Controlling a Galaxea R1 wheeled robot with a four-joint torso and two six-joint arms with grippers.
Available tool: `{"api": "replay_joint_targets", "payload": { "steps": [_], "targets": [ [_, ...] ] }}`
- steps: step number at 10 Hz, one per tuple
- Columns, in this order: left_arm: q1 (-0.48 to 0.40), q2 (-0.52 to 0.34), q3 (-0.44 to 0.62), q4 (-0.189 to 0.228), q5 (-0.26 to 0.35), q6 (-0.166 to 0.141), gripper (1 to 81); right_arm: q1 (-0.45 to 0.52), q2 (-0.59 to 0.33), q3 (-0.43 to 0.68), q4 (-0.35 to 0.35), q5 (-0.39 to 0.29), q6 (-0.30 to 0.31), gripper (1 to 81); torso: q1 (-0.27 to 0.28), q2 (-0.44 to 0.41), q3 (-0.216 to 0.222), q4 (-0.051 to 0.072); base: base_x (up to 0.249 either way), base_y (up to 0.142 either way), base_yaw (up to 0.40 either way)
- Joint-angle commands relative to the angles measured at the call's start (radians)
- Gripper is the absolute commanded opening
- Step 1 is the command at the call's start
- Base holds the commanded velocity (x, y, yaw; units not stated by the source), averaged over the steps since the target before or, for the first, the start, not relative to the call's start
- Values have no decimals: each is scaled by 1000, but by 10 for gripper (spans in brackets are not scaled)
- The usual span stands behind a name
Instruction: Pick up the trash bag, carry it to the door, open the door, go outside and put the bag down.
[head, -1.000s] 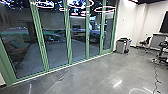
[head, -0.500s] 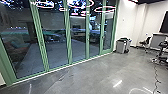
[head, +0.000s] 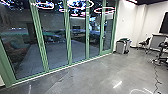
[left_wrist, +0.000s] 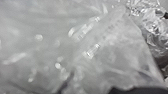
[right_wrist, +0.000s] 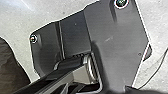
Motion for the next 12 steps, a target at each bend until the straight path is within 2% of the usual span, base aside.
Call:
{"api": "replay_joint_targets", "payload": {
  "steps": [1, 9, 12],
  "targets": [
    [-87, -8, -2, 0, 71, -2, 10, 79, -2, 4, -7, -50, -1, 811, 0, 0, 0, 0, 95, 0, 0],
    [-87, -7, -2, 0, 71, -2, 10, 78, -2, 4, -8, -50, -1, 811, 2, 1, 0, 0, 91, 0, 0],
    [-87, -8, -2, 0, 71, -1, 10, 78, -1, 4, -8, -51, -1, 811, 0, 0, 0, 0, 71, -89, 0]
  ]
}}
